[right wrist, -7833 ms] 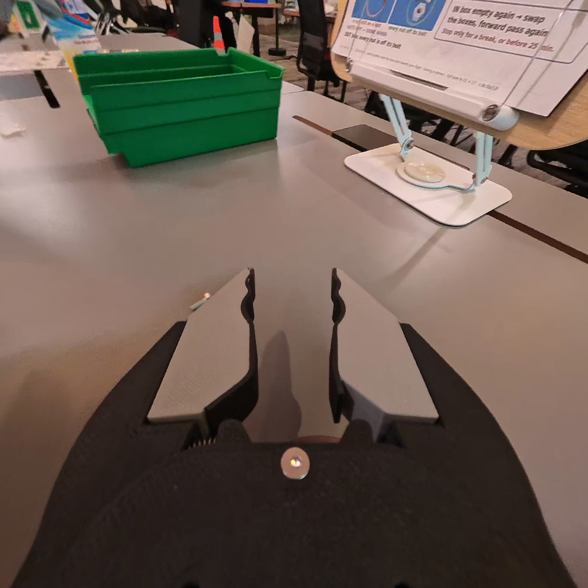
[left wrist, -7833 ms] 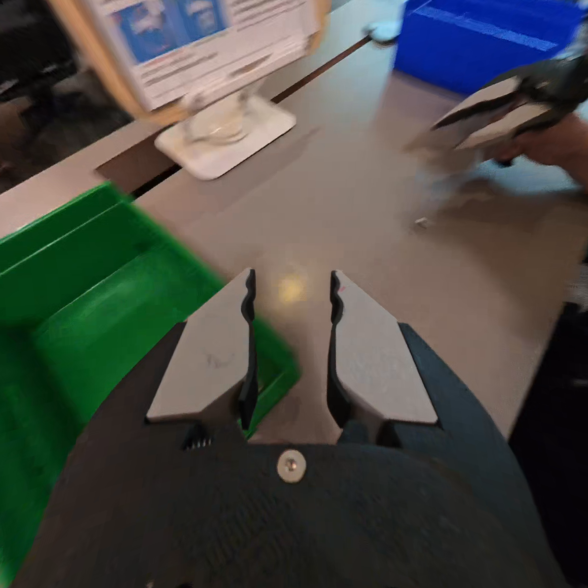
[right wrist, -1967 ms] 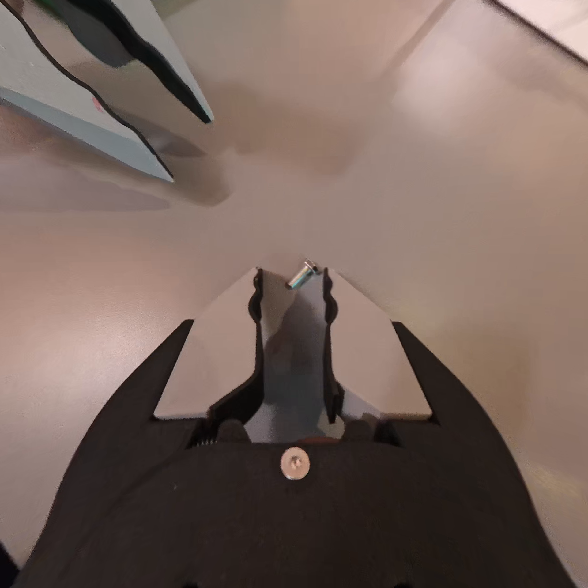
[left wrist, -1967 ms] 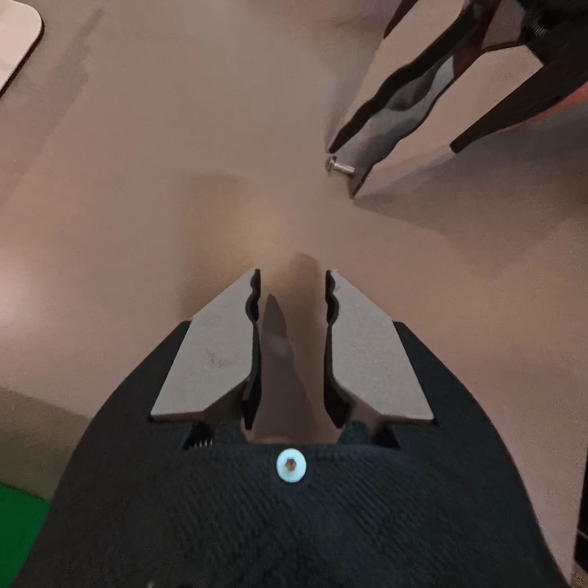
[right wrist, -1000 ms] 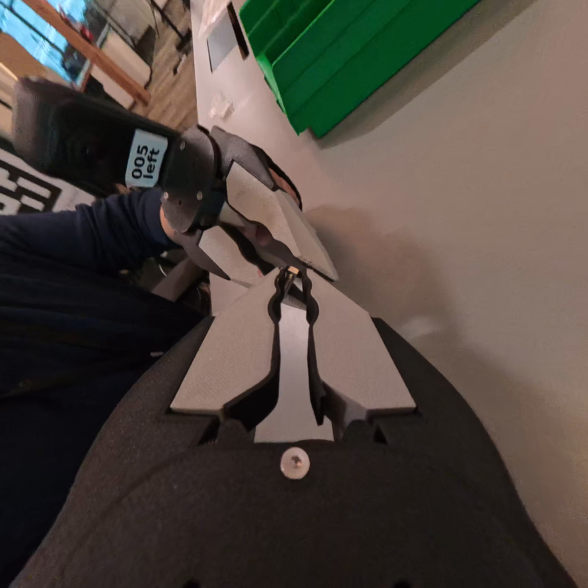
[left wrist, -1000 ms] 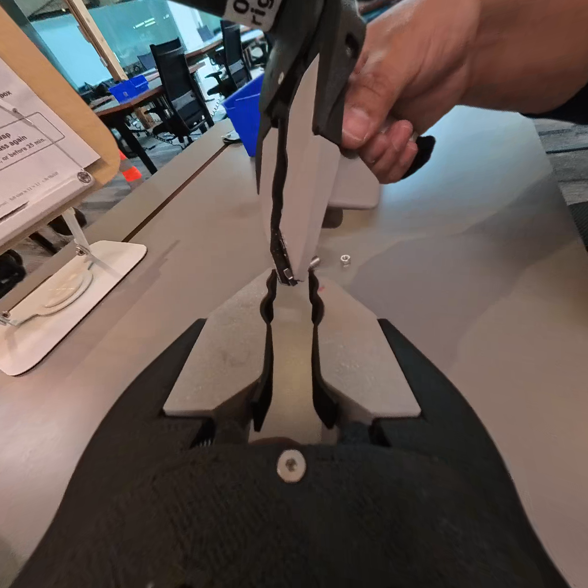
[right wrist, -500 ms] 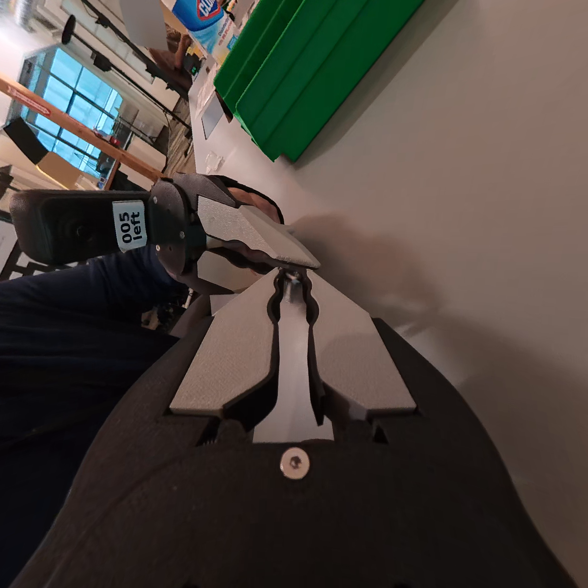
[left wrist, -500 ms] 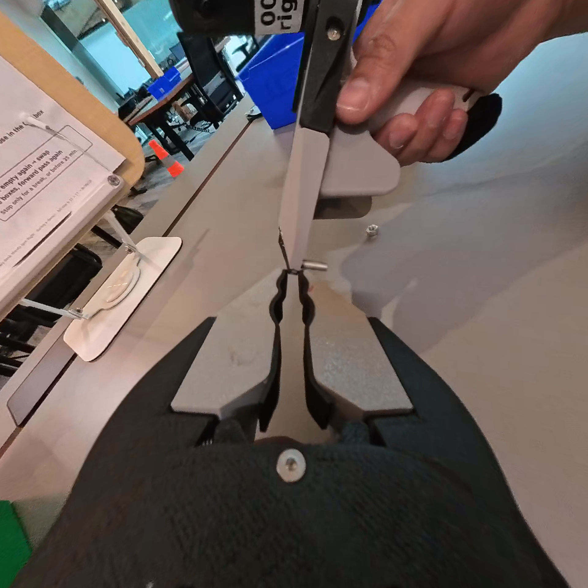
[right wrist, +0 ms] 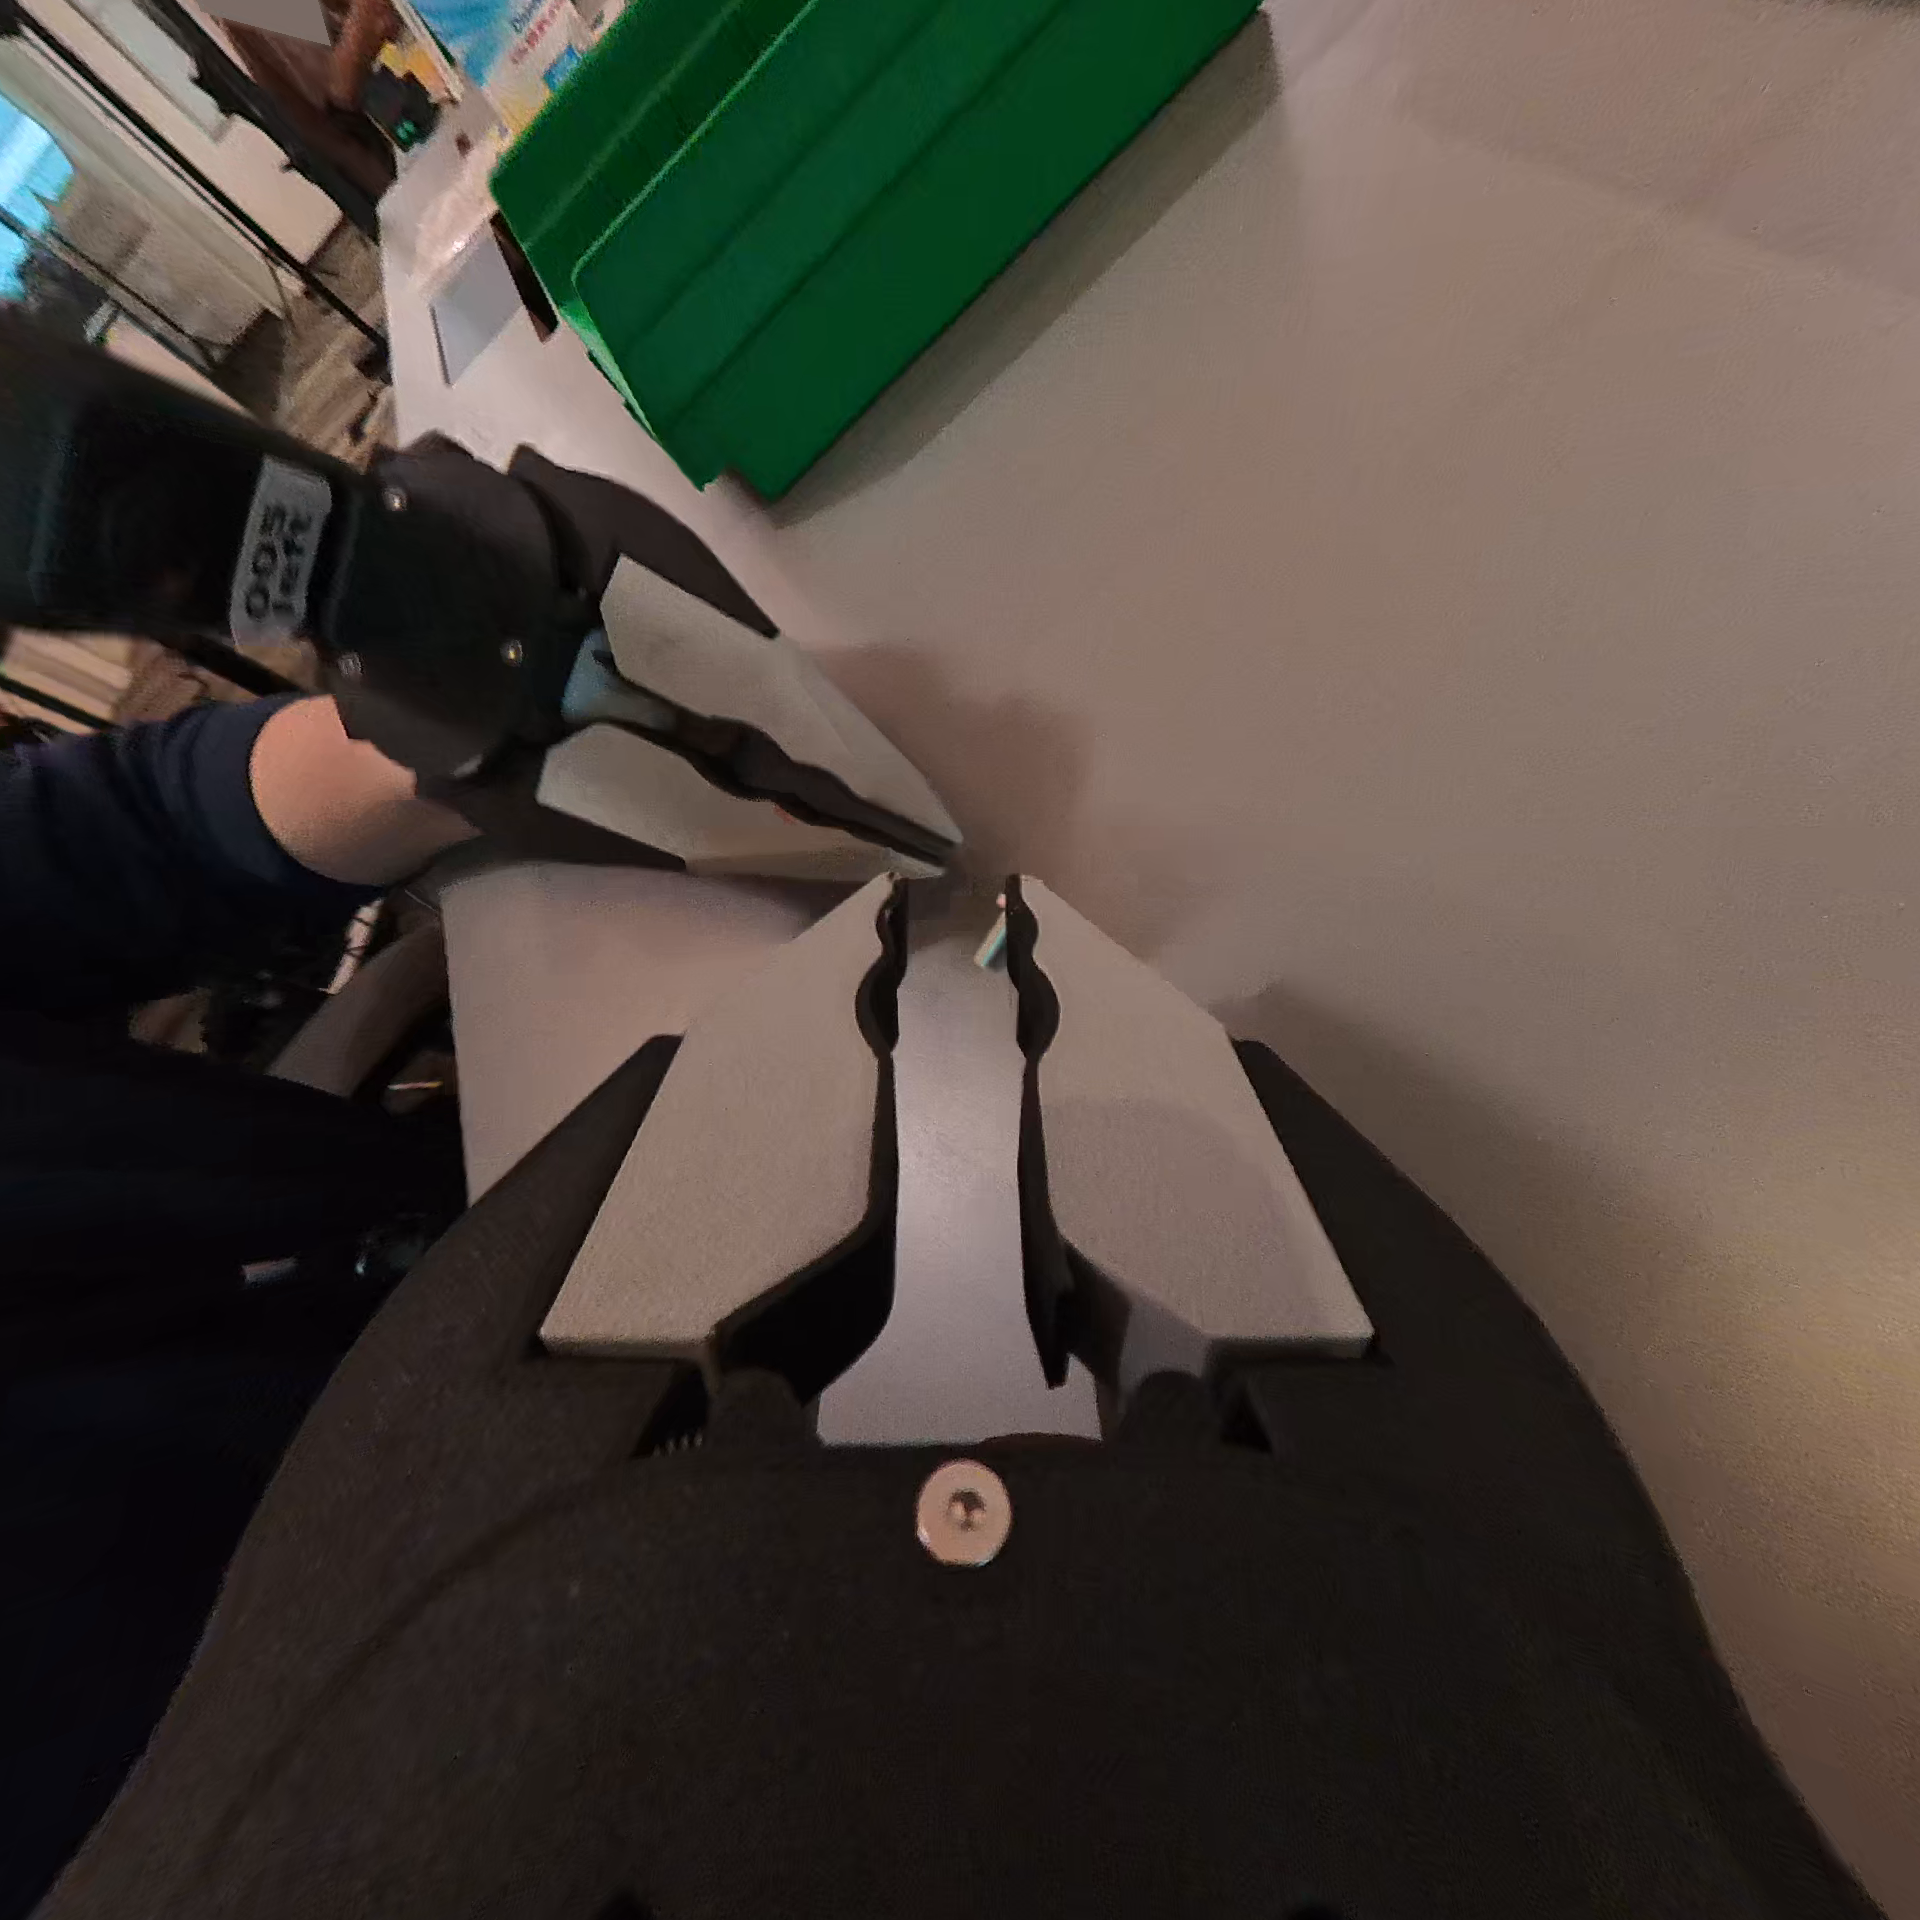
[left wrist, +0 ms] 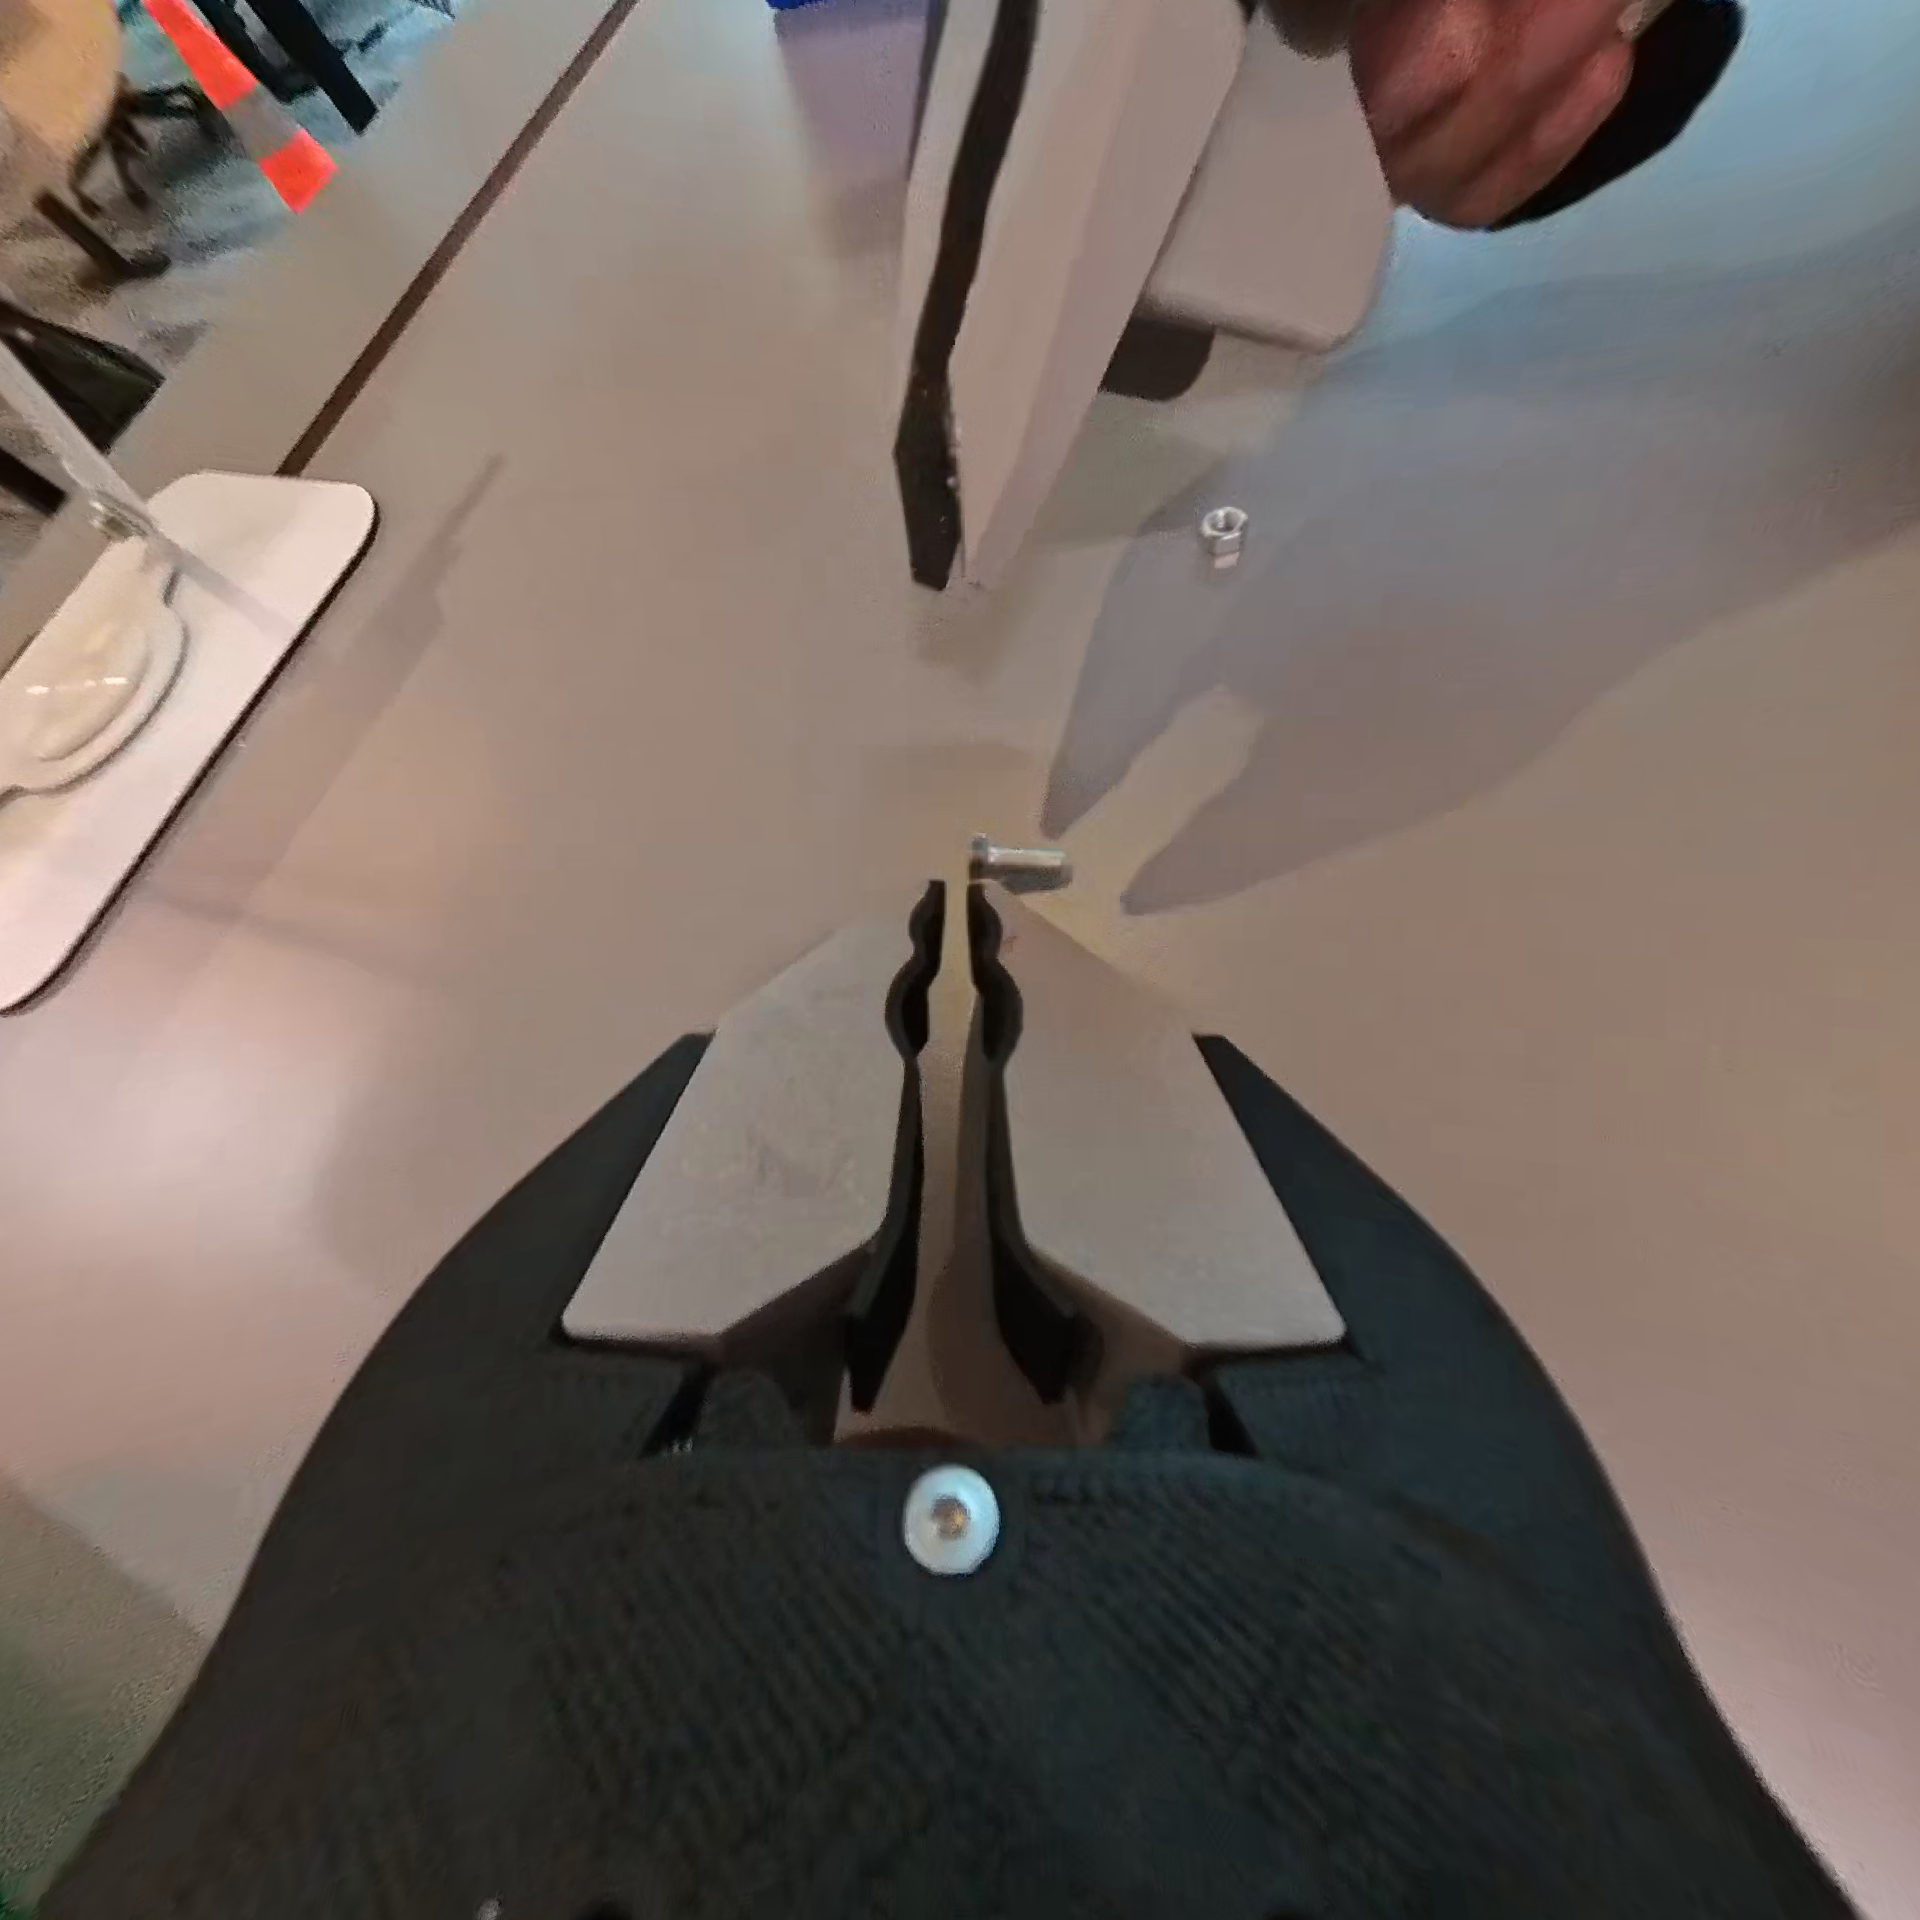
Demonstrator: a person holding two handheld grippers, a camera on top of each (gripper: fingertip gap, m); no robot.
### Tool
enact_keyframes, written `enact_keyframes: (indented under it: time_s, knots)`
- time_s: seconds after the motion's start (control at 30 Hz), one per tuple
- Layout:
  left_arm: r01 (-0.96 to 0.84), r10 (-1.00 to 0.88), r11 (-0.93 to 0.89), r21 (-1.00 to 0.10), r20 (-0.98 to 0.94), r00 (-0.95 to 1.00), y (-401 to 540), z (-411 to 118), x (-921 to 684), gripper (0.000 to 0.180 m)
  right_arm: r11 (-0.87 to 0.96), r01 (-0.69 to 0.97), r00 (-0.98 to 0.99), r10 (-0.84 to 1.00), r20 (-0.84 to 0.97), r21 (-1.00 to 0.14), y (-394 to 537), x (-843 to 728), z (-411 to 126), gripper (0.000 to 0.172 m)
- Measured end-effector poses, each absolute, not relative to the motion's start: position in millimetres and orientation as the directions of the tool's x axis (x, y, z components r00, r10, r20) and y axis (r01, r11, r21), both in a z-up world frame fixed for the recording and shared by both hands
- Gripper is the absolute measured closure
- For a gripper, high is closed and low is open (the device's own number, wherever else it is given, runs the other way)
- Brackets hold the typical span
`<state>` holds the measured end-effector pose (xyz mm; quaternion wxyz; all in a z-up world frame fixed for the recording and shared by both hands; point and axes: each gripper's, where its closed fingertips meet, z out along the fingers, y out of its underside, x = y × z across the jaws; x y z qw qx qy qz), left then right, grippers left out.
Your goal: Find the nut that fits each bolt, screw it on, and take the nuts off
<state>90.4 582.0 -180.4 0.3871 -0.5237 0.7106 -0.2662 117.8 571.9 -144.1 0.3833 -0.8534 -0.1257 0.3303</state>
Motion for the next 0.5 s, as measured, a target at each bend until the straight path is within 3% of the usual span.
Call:
enact_keyframes:
  time_s: [0.23, 0.43, 0.5]
  knots:
    - [-0.595, -0.986, 0.163, -0.787, -0.113, -0.122, 588.8, -186.8, 86.3, 0.154, -0.592, 0.032, 0.820, 0.476, -0.318, -0.805, 571.4, 146.1, -146.8, 0.154]
    - [-0.668, -0.985, 0.157, -0.727, -0.063, -0.162, 573.1, -200.0, 93.3, 0.152, -0.481, 0.234, 0.874, 0.485, -0.034, -0.845, 570.2, 176.0, -156.9, 0.155]
    - [-0.675, -0.988, 0.127, -0.726, -0.036, -0.147, 568.1, -198.5, 102.5, 0.154, -0.463, 0.237, 0.878, 0.478, -0.015, -0.854, 569.0, 180.5, -159.6, 0.157]
